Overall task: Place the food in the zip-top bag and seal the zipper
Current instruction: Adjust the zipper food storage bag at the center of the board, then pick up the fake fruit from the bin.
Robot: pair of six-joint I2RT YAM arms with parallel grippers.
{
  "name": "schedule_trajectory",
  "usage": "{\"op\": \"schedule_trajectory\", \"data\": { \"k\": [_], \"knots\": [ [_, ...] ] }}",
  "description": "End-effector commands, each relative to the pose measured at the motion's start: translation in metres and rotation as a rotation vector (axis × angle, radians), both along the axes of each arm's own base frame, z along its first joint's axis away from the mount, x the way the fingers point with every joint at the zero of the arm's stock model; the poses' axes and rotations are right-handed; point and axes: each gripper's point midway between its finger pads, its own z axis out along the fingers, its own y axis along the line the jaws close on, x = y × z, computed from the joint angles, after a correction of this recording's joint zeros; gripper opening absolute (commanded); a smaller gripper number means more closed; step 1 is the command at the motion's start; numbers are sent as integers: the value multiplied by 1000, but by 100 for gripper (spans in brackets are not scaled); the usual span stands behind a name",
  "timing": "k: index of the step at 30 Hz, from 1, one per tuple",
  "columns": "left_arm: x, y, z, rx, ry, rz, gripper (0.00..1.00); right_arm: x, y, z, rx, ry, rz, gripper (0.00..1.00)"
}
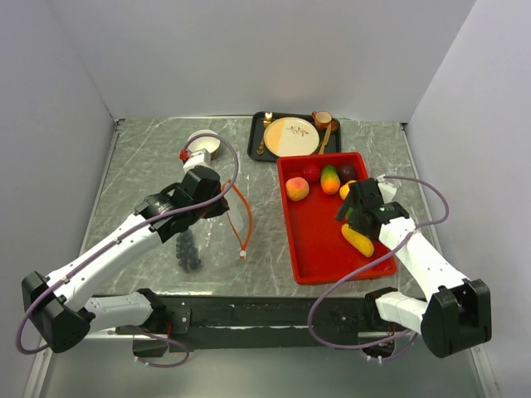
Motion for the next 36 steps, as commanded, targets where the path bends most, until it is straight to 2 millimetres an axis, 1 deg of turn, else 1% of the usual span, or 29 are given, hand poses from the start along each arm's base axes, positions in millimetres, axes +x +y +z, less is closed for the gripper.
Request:
{"op": "schedule_trajectory", "data": {
  "k": [1, 5, 7, 9, 10, 11, 13, 16, 17, 20, 21, 23, 24, 25, 26, 27, 29, 30, 31, 32, 33, 35, 36],
  "knots": [
    [3, -4, 12, -26, -38, -22, 1, -11, -13, -12, -47, 45, -21, 100],
    [1, -3, 10, -30, -38, -26, 1, -14, -24, -28, -104, 116, -19, 100],
    [1, -3, 8, -26, -36, -23, 1, -8, -23, -26, -106, 111, 1, 100],
    [1, -3, 6, -18, -31, -25, 1, -4, -26, -27, -120, 125, 3, 100],
    [1, -2, 6, -18, -31, -23, 1, -1, -22, -27, -106, 130, 25, 100],
    [1, -2, 6, -15, -30, -21, 1, 1, -17, -32, -89, 143, 40, 100],
    [1, -1, 7, -18, -30, -15, 1, 3, -14, -37, -75, 160, 53, 100],
    [0, 0, 8, -24, -33, -13, 1, -4, -4, -54, -37, 234, 97, 100],
    [-1, 0, 6, -22, -33, -15, 1, -4, 3, -56, -2, 237, 118, 99],
    [0, 2, 6, -16, -33, -6, 1, -3, 14, -54, 56, 216, 148, 96],
    [-1, 2, 4, -12, -28, -6, 1, -5, 16, -55, 69, 217, 156, 92],
    [0, 1, 4, -14, -27, -7, 1, -2, 21, -53, 95, 194, 168, 84],
    [0, 0, 4, -14, -28, -10, 1, -2, 24, -53, 111, 194, 180, 72],
    [0, 0, 4, -16, -27, -10, 1, -1, 28, -52, 122, 188, 194, 65],
    [1, -1, 6, -20, -30, -12, 1, -1, 30, -51, 133, 182, 200, 60],
    [2, 0, 5, -15, -28, -8, 1, 1, 36, -49, 163, 165, 220, 48],
    [1, 0, 6, -16, -27, -9, 1, 6, 40, -40, 179, 123, 239, 36],
    [1, 0, 6, -15, -28, -8, 1, 7, 43, -37, 189, 108, 251, 21],
    [1, 0, 5, -15, -26, -9, 1, 9, 48, -30, 214, 86, 272, 18],
    [1, 0, 5, -12, -26, -10, 1, 10, 50, -26, 222, 74, 280, 9],
    [1, 0, 6, -15, -26, -10, 1, 13, 53, -19, 235, 52, 293, 2],
    [1, -1, 6, -18, -27, -10, 1, 18, 65, -1, 288, -5, 340, 2],
    [1, -2, 5, -18, -25, -14, 1, 22, 72, 12, 313, -43, 367, 2]
  ]
}}
